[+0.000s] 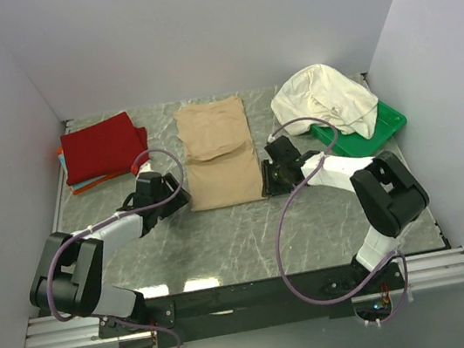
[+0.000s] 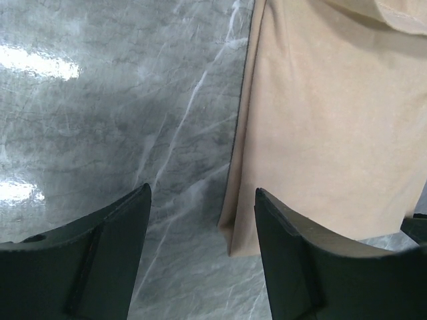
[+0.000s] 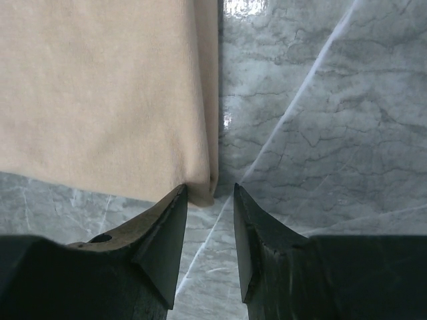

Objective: Fold and stack the t-shirts
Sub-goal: Fold the tshirt

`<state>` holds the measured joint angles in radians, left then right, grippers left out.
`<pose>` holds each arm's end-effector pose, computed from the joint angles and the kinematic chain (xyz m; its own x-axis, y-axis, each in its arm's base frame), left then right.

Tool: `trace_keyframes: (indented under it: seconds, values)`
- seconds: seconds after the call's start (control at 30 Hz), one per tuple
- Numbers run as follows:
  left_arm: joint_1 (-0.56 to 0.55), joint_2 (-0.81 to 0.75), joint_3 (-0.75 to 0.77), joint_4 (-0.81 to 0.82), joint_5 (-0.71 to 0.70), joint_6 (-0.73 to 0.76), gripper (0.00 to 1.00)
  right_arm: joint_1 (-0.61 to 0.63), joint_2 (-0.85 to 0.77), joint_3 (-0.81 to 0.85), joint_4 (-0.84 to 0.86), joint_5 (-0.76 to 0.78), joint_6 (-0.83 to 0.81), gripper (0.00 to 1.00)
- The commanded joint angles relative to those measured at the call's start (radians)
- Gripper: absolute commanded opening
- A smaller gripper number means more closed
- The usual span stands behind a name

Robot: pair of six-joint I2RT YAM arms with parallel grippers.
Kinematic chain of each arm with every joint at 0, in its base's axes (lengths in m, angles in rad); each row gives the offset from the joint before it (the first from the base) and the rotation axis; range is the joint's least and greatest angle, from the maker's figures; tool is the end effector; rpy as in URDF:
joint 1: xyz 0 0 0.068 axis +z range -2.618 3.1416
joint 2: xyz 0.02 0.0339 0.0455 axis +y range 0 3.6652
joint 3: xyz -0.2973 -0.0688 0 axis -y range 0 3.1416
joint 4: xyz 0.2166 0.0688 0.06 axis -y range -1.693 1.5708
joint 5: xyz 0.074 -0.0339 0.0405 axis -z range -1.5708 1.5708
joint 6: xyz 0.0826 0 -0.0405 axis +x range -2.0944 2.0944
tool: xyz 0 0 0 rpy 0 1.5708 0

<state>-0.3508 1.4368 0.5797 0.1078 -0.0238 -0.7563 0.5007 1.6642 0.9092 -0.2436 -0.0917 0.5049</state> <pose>0.2656 -0.0951 0.1770 -0.6898 -0.4781 -0.5437 -0.2010 0.8479 -0.4906 0.2869 0.1656 0.1734 -0.8978 0.0578 -0.4367 -0.0997 0.9389 0.3293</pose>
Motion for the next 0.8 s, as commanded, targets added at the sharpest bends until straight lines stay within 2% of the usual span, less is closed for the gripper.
trace_keyframes:
  seconds: [0.0,0.3,0.6,0.77]
  values:
    - [-0.005,-0.01,-0.004,0.023,-0.008,-0.008,0.68,0.012,-0.029,0.002,0.024,-0.013,0.011,0.41]
    - [-0.005,-0.012,-0.014,0.02,-0.008,-0.014,0.67,0.025,0.025,0.01,0.02,-0.009,0.011,0.34]
    - [-0.025,0.017,-0.012,0.032,0.015,-0.02,0.62,0.032,0.049,-0.001,0.017,0.004,0.012,0.22]
    - [-0.047,0.036,-0.007,0.041,0.015,-0.032,0.58,0.033,0.051,0.005,0.015,0.003,0.009,0.2]
